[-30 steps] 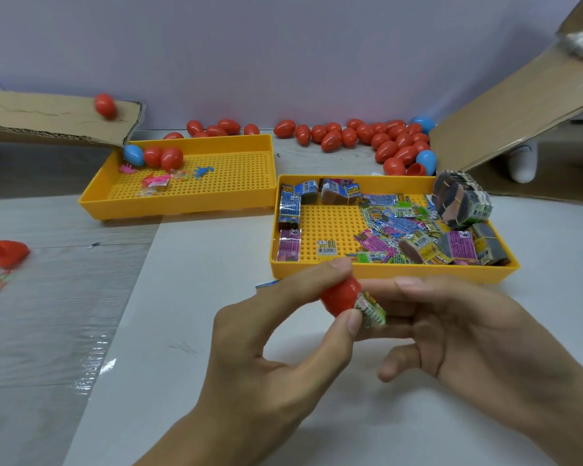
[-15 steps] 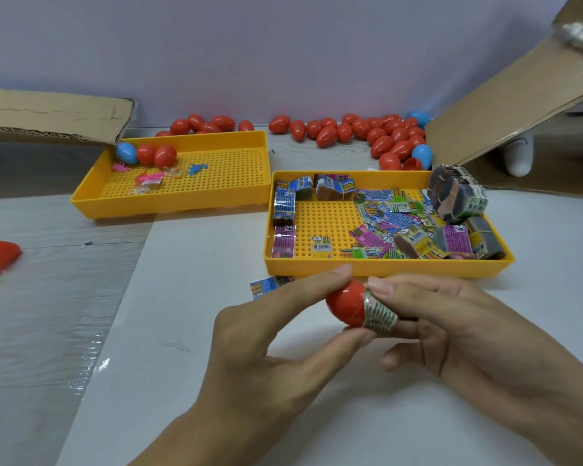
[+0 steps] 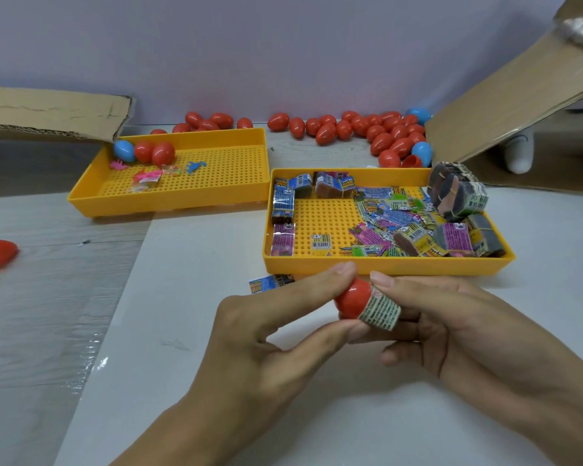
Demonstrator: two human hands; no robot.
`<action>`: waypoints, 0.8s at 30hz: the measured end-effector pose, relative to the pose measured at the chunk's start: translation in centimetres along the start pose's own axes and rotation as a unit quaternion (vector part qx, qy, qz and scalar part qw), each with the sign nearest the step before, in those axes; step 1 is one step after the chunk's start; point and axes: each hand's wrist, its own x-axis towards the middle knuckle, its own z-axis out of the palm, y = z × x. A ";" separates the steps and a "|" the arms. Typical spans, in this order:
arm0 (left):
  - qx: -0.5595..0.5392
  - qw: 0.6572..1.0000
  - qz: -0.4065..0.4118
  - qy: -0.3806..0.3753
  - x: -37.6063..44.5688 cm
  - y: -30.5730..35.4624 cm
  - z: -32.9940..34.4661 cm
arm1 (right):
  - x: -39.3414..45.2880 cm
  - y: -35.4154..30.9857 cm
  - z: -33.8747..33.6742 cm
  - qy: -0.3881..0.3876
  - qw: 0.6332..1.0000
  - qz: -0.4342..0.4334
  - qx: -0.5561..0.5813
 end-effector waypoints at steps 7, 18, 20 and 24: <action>-0.083 0.996 -0.043 0.016 -0.3 -0.5 0.5 | 0.0 0.1 0.0 -0.018 1.000 -0.019 -0.005; -0.026 0.999 -0.019 0.002 -0.2 -0.5 0.2 | 0.1 0.2 -0.4 -0.045 0.999 -0.007 0.014; -0.027 0.999 -0.016 0.002 0.0 -0.5 0.2 | 0.1 0.3 -0.4 -0.051 0.998 -0.004 0.020; -0.102 0.994 -0.039 0.026 0.0 -0.5 0.3 | 0.1 0.3 -0.5 -0.081 0.996 -0.028 0.018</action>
